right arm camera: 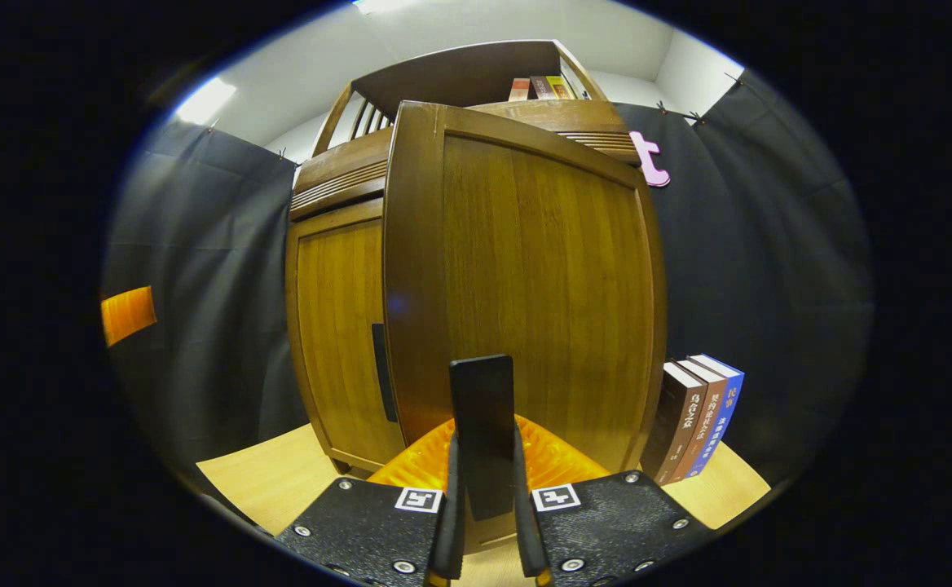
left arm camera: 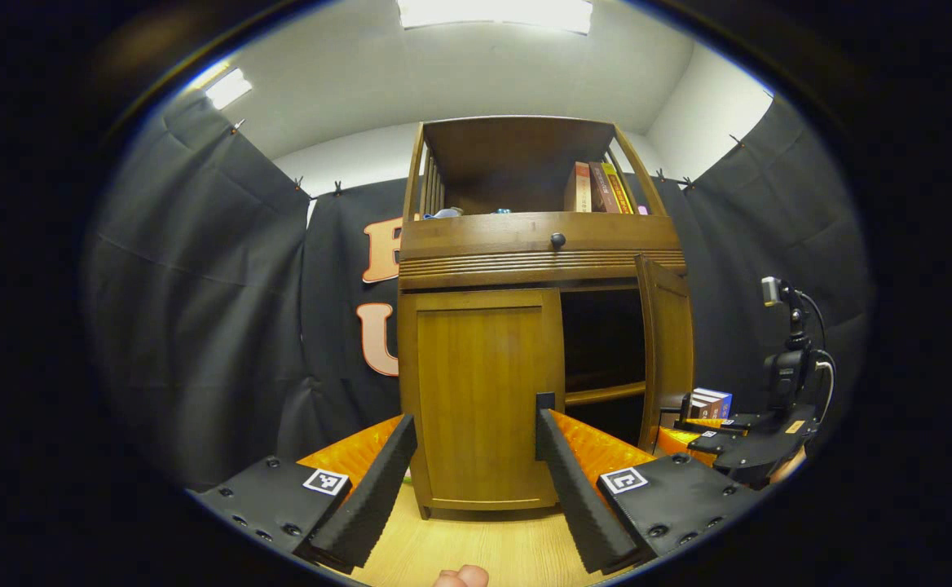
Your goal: Open the right door of the double-door shoe cabinet with the right hand, and open the left door with the left hand.
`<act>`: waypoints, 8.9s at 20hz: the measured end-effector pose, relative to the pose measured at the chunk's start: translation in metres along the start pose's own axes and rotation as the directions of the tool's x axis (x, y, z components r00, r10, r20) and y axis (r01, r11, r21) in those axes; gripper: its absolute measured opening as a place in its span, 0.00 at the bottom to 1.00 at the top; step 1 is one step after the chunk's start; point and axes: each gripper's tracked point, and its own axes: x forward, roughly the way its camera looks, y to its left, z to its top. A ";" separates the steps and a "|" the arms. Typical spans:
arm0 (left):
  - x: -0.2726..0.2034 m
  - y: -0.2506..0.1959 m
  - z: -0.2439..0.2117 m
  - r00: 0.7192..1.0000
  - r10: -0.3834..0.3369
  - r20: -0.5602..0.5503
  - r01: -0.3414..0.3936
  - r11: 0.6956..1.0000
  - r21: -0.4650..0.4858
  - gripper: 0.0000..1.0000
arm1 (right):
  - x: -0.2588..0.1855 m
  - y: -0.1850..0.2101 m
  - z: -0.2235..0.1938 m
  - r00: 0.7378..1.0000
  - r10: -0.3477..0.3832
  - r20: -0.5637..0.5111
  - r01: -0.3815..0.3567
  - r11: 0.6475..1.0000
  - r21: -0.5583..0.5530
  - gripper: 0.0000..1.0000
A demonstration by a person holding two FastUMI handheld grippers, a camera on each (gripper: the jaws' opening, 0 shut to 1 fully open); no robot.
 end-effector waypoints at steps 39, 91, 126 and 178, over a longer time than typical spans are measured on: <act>0.010 -0.048 -0.001 0.999 -0.045 0.015 0.045 0.998 -0.036 0.96 | -0.098 -0.229 -0.032 0.998 0.007 -0.056 -0.005 1.000 0.029 0.06; 0.007 -0.010 -0.018 1.000 0.009 -0.010 -0.010 0.999 -0.033 0.96 | -0.133 -0.068 0.043 0.996 -0.088 0.034 0.086 0.995 0.042 0.98; 0.243 -0.084 -0.183 0.973 -0.139 -0.186 0.131 0.990 -0.055 1.00 | -0.163 -0.075 0.054 0.980 -0.191 0.052 0.189 0.981 0.041 0.92; 0.037 0.091 -0.134 0.973 0.053 -0.226 -0.050 0.999 0.020 0.18 | -0.111 0.016 0.012 0.997 -0.073 -0.021 0.072 0.997 -0.039 0.92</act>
